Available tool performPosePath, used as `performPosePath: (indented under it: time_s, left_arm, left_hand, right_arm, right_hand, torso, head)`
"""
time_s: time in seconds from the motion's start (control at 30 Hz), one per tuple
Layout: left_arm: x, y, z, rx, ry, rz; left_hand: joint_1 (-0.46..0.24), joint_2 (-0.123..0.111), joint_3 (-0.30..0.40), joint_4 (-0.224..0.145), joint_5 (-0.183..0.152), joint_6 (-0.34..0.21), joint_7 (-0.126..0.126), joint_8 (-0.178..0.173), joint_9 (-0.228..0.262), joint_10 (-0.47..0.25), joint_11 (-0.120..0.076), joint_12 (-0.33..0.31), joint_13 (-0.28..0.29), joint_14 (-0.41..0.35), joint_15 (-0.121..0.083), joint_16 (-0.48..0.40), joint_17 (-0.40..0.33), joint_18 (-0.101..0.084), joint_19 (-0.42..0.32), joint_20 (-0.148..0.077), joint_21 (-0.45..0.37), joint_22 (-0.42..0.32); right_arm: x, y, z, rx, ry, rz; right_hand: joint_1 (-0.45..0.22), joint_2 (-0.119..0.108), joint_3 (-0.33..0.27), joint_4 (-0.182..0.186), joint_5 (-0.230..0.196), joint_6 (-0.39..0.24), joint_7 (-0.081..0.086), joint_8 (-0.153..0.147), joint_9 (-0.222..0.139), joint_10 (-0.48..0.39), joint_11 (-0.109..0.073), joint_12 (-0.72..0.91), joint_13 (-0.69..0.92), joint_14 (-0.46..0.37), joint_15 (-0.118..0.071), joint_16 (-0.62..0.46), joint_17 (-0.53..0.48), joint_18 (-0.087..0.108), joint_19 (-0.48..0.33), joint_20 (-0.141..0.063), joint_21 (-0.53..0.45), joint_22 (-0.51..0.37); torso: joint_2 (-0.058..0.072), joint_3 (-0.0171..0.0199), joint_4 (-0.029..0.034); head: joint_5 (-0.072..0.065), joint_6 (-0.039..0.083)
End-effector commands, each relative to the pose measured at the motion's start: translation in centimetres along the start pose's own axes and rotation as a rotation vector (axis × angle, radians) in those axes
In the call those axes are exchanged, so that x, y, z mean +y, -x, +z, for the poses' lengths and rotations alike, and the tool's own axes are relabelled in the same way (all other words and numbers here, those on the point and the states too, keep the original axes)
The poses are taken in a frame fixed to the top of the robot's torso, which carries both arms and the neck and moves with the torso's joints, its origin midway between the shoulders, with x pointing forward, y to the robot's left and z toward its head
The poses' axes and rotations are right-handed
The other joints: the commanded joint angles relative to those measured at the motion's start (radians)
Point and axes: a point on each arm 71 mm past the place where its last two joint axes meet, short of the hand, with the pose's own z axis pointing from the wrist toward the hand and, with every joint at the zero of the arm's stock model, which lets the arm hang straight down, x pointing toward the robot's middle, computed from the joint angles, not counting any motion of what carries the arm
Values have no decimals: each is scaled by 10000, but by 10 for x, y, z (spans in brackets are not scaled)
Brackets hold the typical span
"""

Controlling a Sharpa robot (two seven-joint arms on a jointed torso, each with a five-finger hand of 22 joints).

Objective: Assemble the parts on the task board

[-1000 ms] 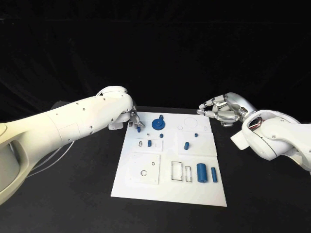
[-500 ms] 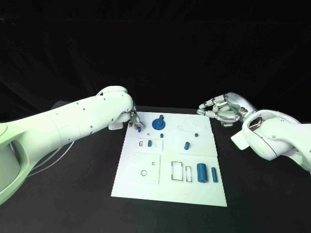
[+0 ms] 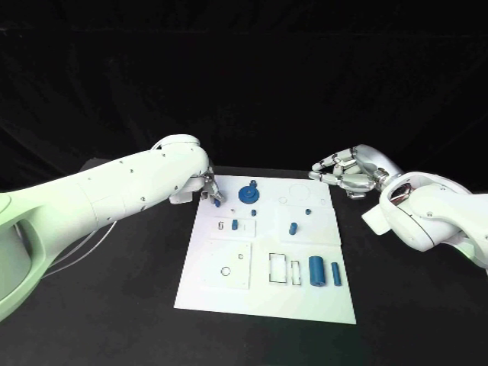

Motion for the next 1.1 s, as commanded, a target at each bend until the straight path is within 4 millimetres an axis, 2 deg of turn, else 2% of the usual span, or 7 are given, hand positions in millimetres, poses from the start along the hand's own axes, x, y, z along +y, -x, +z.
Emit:
performPosePath:
  time_s: [0.03, 0.17, 0.4, 0.6, 0.87, 1.03, 1.1]
  left_arm:
    - [-2, 0, 0, -18, -62, -135]
    - [-3, 1, -1, -115, -212, -532]
    - [-1, 1, -1, 14, -506, -1224]
    - [6, -1, -3, 229, -678, -1923]
    - [15, -2, -15, 7, -1218, -2981]
    - [19, -8, -26, 133, -1484, -3317]
    - [22, -11, -31, 122, -1595, -3328]
  left_hand:
    - [159, 16, 124, -7, 23, 41, -30, 35, -11, 61, -43, 53, 9, 918, -80, 42, 2308, -108, 70, 12, 45, 13]
    - [966, 140, 894, -221, 50, -60, -46, 38, 0, -1, -74, -42, -57, 917, -126, 39, 2306, -104, 63, -20, 24, -3]
    - [1848, 46, 2599, -750, 58, -282, 73, 187, 138, -6, 5, -231, -220, 915, -43, 31, 2296, -84, -9, -5, -57, -100]
    - [1704, -126, 3458, -957, 42, -347, 99, 382, 286, 56, 44, -246, -250, 916, 7, 33, 2298, -82, -13, 37, -65, -95]
    - [1494, -304, 3952, -1097, 31, -353, 78, 572, 412, 155, 26, -196, -218, 921, 3, 44, 2312, -78, -15, 43, -74, -97]
    - [1400, -388, 4126, -1158, 26, -344, 57, 654, 462, 245, 7, -109, -120, 923, -12, 48, 2317, -92, 28, 37, -38, -31]
    - [1373, -434, 4234, -1209, 29, -342, 45, 693, 486, 277, -5, -84, -91, 923, -22, 49, 2318, -102, 60, 31, -9, 18]
  right_arm:
    - [1, -1, 0, 126, 98, -84]
    - [1, -1, 0, 125, 95, -84]
    - [0, -1, 0, 122, 81, -87]
    - [0, -1, 0, 114, 74, -90]
    - [-1, 1, 0, 44, 43, -93]
    - [-1, 1, -1, 32, 39, -92]
    - [-1, 1, -1, 23, 34, -93]
  right_hand:
    - [-10, 75, -61, -15, 47, 42, 54, 42, -17, -36, -24, 30, 10, 277, -81, -20, 10, 136, -4, -37, -24, 785]
    - [-10, 75, -61, -15, 47, 42, 54, 42, -17, -36, -24, 30, 10, 277, -81, -20, 10, 136, -4, -37, -24, 785]
    - [-9, 81, -66, -12, 50, 43, 53, 44, -17, -16, -25, 53, 33, 282, -81, -6, 28, 132, 6, -37, -8, 795]
    - [-9, 81, -66, -12, 50, 43, 53, 44, -17, -16, -25, 53, 33, 282, -81, -6, 28, 132, 6, -37, -8, 795]
    - [-23, 105, -82, 10, 61, 48, 51, 52, -16, -3, -27, 65, 38, 285, -83, -9, 27, 131, 10, -39, -6, 799]
    - [-25, 111, -85, 15, 64, 48, 50, 54, -16, -1, -27, 67, 38, 285, -84, -10, 26, 131, 12, -39, -4, 801]
    - [-27, 115, -87, 18, 67, 49, 50, 55, -16, 0, -28, 68, 39, 285, -84, -12, 25, 130, 13, -39, -3, 802]
  torso:
    - [-1, 7, 3]
    - [-1, 4, 2]
    - [-5, 4, 1]
    - [-12, 11, 1]
    - [-29, 37, 62]
    - [-27, 50, 67]
    - [-18, 40, 60]
  head:
    - [2, -3]
    - [5, -13]
    - [13, -12]
    - [32, -10]
    - [34, -27]
    - [32, -65]
    - [42, -74]
